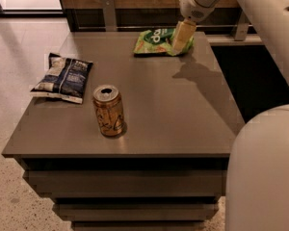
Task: Move green rice chip bag near orange can
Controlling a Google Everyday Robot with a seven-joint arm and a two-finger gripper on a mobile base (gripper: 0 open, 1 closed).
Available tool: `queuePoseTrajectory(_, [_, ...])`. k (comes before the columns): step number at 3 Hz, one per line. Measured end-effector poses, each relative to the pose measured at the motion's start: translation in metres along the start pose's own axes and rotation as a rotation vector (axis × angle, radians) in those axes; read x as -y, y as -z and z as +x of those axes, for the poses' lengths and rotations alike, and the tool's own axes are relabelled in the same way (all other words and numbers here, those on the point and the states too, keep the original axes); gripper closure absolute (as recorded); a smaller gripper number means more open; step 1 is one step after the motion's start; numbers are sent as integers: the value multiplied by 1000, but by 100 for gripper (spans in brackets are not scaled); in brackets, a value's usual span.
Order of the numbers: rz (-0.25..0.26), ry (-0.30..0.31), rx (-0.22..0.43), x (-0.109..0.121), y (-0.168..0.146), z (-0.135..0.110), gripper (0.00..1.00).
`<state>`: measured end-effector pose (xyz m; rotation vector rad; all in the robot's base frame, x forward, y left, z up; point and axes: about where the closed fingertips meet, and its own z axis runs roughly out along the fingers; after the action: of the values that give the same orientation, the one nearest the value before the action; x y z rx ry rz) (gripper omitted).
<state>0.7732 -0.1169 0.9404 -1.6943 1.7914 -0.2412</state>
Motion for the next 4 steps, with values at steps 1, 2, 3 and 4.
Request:
queuePoseTrajectory(1, [-4,-39,11,7,-23,2,0])
queuePoseTrajectory(2, [3,-68,21,13,-43,0,0])
queuePoseTrajectory(3, [16,-95,15,17,-63,-1,0])
queuePoseTrajectory(4, [28,-135,-5,20,-79,6,0])
